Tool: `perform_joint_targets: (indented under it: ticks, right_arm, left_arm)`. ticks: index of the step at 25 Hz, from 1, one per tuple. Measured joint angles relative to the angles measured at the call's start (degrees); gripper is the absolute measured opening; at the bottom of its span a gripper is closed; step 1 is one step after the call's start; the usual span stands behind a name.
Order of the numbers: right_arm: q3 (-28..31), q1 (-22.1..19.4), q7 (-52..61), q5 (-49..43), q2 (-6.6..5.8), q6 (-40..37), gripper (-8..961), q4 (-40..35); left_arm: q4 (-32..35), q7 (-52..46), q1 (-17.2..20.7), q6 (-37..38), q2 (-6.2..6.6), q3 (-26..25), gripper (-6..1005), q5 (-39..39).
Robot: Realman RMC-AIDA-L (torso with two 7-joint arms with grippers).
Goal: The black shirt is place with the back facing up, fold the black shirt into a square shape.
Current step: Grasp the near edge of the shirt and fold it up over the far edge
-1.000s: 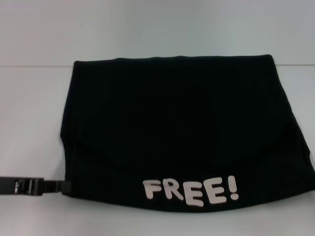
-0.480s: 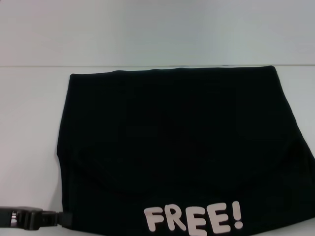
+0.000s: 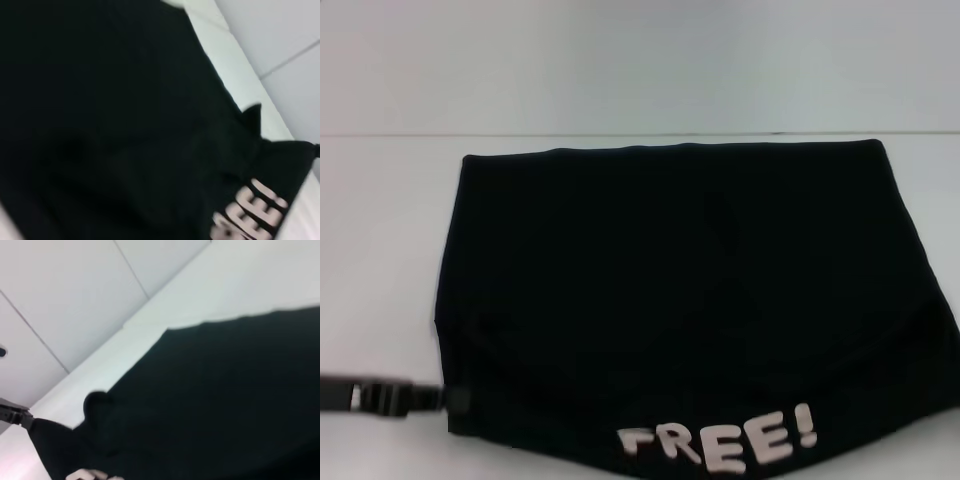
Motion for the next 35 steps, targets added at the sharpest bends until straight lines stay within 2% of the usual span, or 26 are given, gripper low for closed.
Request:
perform_joint_targets:
  ticks: [3,8,13,18,23,30,35]
  right_arm:
    - [2.77,2.51,-0.41,0.07,0.04,0.47,5,0.0]
    - [5.68,7.2,0.47,0.14,-0.36,5.16,4,0.07]
    - [5.19,12.41,5.29,-0.2,-0.68,16.87,4,1.48]
    - [2.56,17.48,8.1,-0.96,-1.73,30.11,5,7.51]
    - [0.22,22.25,8.98,-0.98,-2.06,41.83,5,12.46]
    - [-0.97,27.51,9.75,-0.76,-0.56,54.89,4,16.71]
    - [-1.56,30.6,8.67,-0.61,1.48,63.22,4,18.57]
  left_arm:
    - [-1.96,-0.21,-3.28,-2.77,1.35,-1.83,0,-0.13]
    - [-7.39,-0.71,-9.65,-11.84,4.09,-3.75,1,-0.14]
    - [-10.9,-1.4,-14.27,-22.24,5.13,-3.42,1,0.35]
    - [-14.14,-1.84,-16.97,-34.93,5.12,-2.24,1,0.48]
    - [-16.63,-2.07,-19.37,-45.54,4.58,2.87,1,0.54]
    - [-18.66,-2.35,-21.95,-57.18,3.13,7.87,1,0.57]
    - [-19.65,-1.99,-23.38,-63.46,2.72,10.03,1,0.42]
